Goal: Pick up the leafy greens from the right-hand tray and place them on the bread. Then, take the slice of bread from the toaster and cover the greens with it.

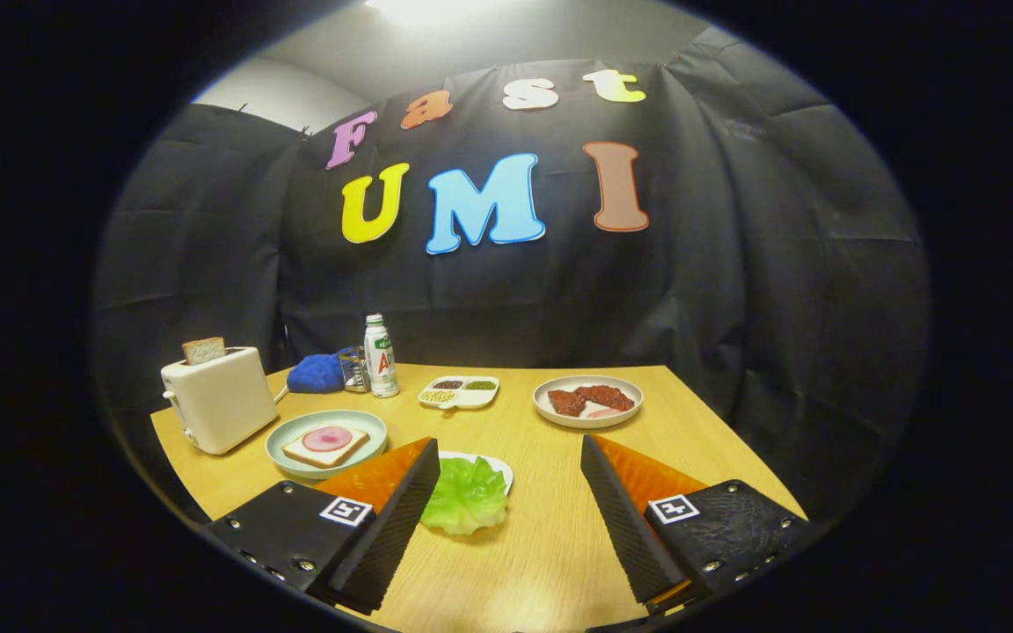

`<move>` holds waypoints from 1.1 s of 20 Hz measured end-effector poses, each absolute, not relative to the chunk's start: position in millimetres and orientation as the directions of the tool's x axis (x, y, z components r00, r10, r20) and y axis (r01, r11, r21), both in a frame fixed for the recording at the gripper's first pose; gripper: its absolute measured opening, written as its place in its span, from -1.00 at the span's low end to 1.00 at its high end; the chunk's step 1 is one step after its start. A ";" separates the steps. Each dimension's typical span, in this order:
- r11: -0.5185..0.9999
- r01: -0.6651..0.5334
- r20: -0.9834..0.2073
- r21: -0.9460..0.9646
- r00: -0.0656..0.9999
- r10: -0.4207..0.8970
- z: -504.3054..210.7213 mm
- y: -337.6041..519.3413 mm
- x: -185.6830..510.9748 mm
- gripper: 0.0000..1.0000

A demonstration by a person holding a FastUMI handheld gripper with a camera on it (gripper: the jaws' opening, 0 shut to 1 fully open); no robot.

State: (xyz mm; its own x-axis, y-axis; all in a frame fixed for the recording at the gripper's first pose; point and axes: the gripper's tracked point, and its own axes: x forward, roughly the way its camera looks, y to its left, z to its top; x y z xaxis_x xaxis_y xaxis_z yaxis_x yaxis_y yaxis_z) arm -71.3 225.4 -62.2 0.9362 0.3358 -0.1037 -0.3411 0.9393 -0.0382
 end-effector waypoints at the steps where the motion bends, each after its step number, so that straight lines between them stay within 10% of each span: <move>1: 0.939 -0.342 -0.123 -0.035 0.934 0.336 -69.7 226.8 -69.0 0.97; 15: 0.921 -0.385 -0.396 -0.049 0.855 0.336 -159.5 261.2 -47.0 0.92; 22: 0.934 -0.348 -0.464 -0.075 0.842 0.276 -170.8 254.9 -42.4 -0.30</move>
